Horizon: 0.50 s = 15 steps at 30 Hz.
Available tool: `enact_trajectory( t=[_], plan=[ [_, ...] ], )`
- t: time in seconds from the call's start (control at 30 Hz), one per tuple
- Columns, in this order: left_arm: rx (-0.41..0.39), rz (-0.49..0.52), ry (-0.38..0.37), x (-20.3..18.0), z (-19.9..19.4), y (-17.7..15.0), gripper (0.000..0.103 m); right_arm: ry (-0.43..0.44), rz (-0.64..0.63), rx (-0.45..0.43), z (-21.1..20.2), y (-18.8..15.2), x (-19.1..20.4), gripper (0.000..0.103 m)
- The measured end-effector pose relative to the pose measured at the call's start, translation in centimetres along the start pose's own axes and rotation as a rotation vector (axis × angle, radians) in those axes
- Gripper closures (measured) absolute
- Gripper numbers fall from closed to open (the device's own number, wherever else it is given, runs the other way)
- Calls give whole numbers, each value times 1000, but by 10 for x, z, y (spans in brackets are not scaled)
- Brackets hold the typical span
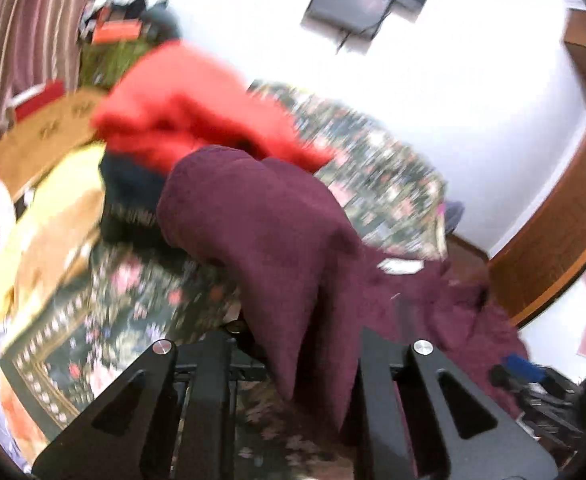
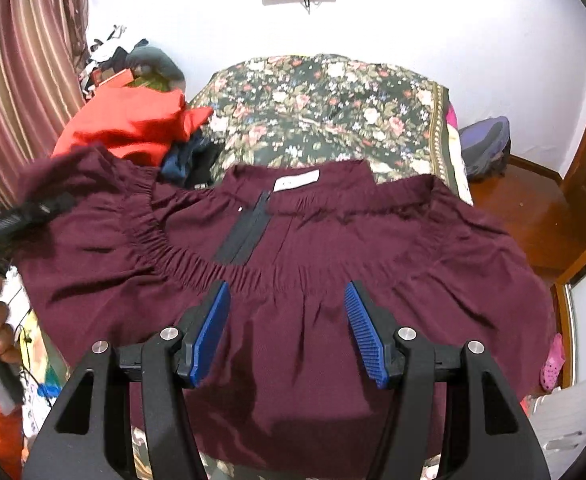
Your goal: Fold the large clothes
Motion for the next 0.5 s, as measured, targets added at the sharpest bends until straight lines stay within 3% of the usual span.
enact_trajectory(
  t=[0.2, 0.37, 0.5],
  plan=[
    [-137, 64, -84, -27, -53, 49, 93, 62, -30, 84, 20, -10, 41, 47],
    [-219, 105, -57, -30, -74, 80, 93, 163, -84, 104, 32, -19, 99, 47],
    [-217, 113, -8, -14, -71, 83, 93, 293, -87, 191, 51, -37, 139, 47]
  ],
)
Point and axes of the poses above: each gripper's, at about its wrist camera, not at the fingertips, and z roughly the way its jaws point, x to its left, y to its top, the point moved 8 cm from there along z, roughly the way its jaws point, and after that the axes turned 8 degrees about -x, right-handed, at the moved point
